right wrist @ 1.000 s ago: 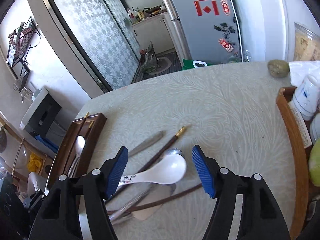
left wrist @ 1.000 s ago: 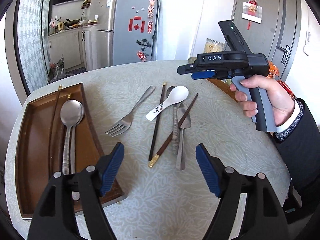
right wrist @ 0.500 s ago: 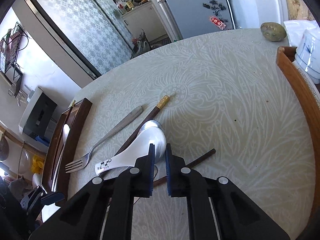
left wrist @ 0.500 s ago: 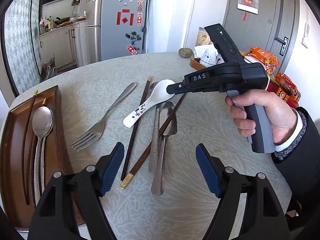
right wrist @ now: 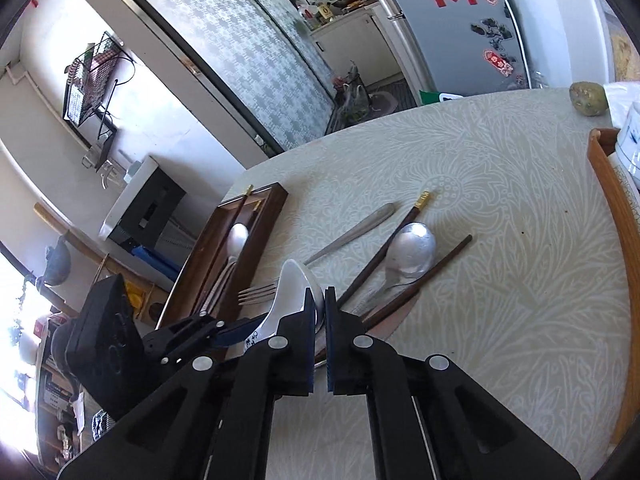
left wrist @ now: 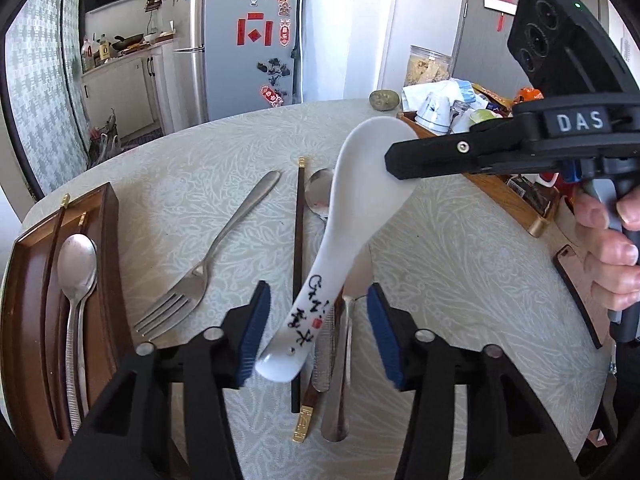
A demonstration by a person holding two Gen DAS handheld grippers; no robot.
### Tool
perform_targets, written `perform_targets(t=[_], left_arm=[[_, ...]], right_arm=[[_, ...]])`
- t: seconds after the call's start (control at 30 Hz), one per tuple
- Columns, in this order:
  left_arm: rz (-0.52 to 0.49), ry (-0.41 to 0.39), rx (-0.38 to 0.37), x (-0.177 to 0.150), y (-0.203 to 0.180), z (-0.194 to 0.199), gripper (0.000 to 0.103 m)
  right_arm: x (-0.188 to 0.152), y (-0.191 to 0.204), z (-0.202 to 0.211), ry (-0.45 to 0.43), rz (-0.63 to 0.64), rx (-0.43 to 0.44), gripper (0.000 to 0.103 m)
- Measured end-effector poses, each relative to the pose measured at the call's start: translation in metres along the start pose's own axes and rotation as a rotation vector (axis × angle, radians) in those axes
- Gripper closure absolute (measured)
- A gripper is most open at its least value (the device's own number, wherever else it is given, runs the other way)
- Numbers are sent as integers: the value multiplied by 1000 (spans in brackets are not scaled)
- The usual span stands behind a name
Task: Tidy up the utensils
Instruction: 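Grasp the white ceramic spoon by its handle with the left tool, then lower the white ceramic spoon into the tray and open the left tool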
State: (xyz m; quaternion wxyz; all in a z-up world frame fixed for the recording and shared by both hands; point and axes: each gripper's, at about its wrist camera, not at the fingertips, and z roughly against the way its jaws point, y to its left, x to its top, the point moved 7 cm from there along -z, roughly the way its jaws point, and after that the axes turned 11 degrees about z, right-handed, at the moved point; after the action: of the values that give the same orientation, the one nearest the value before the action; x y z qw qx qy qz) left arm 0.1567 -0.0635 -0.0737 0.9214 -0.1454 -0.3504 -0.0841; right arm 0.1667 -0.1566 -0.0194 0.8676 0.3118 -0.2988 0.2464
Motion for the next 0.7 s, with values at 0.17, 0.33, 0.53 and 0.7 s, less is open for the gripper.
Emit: perform_targets(t=[0.17,0.33,0.53,0.7], left_arm=[[6,-32,36,0,25,30,79],[64,-51,174,-3,87,63,80],[195,-14,272,-21,167,75,79],[229,-16,290,-29,190,85,62]], right_arm=[[21,39,-14,17,70,30,99],[43,83,-74,58,107,134,99],[53,127,-159,158,146,187,99],[51,134,-198,215,141,185,99]])
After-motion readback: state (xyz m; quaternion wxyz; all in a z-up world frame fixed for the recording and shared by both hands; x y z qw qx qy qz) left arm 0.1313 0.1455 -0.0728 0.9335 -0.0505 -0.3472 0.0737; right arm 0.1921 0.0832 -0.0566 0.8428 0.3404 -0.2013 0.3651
